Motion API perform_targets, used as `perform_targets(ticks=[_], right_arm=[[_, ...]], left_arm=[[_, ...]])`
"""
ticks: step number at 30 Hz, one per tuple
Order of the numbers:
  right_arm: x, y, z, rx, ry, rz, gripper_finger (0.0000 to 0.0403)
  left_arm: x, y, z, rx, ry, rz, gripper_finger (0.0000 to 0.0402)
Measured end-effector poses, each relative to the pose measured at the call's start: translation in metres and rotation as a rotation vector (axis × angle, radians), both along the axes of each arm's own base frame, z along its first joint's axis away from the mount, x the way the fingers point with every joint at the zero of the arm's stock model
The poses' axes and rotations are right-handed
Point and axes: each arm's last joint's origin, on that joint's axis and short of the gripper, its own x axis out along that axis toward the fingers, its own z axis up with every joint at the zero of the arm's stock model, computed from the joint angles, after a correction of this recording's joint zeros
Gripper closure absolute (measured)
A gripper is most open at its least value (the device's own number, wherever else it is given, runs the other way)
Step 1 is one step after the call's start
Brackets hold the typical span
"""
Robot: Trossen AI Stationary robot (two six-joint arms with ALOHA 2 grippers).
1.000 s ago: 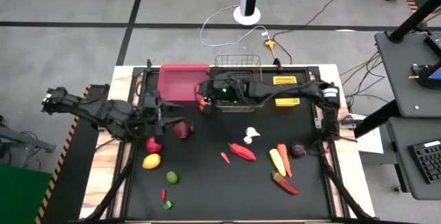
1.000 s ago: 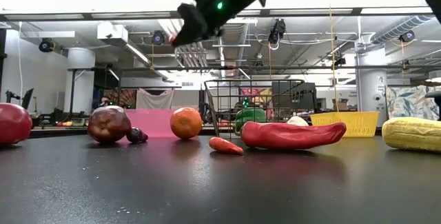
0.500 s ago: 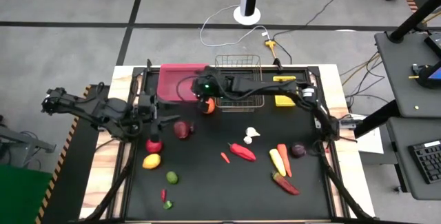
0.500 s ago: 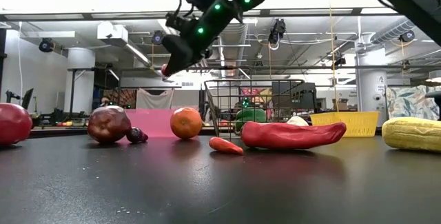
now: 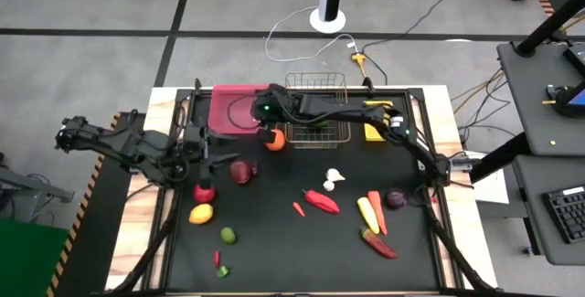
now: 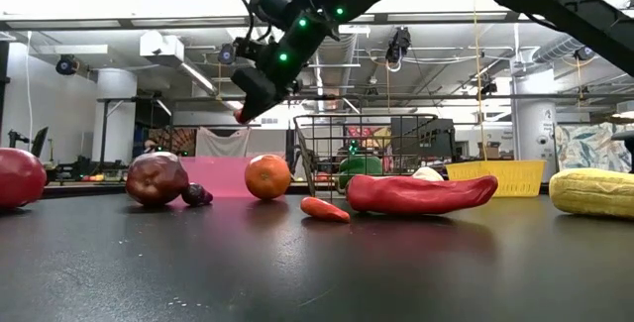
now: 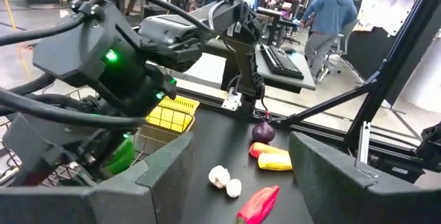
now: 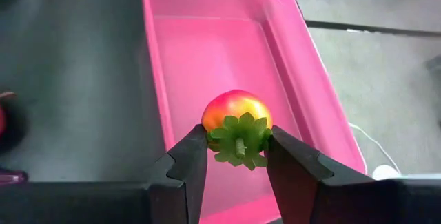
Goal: Sort produce into baskets
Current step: Put the small red tomato into the red bin
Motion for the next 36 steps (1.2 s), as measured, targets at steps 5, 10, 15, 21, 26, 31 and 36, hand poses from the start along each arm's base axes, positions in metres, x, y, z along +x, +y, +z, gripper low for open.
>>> perform_targets(ticks=[5, 10, 15, 21, 26, 31, 36], right_arm=[[-0.002, -0.008, -0.001, 0.009, -0.001, -0.021, 0.0276], [-0.002, -0.012, -0.002, 0.046, -0.022, 0.015, 0.0276], [0.0, -0.016, -0.008, 0.053, -0.032, 0.02, 0.0276], [0.0, -0.019, -0.018, 0.063, -0.001, 0.013, 0.0276], [0.0, -0.022, -0.019, 0.061, -0.004, 0.007, 0.0275], [0.0, -0.023, -0.019, 0.062, -0.003, 0.005, 0.0267], [-0.002, -0.022, -0.022, 0.073, 0.034, 0.004, 0.026]], left_arm=[[0.0, 0.0, -0.001, 0.008, 0.009, -0.001, 0.0182], [0.0, 0.0, -0.001, 0.027, 0.012, -0.003, 0.0182], [0.0, 0.0, -0.001, 0.028, 0.013, -0.003, 0.0182], [0.0, 0.0, -0.002, 0.049, 0.026, -0.005, 0.0182], [0.0, 0.0, -0.002, 0.053, 0.026, -0.005, 0.0182], [-0.001, 0.0, -0.001, 0.053, 0.025, -0.005, 0.0182], [-0.003, 0.001, -0.002, 0.056, 0.031, -0.005, 0.0182]])
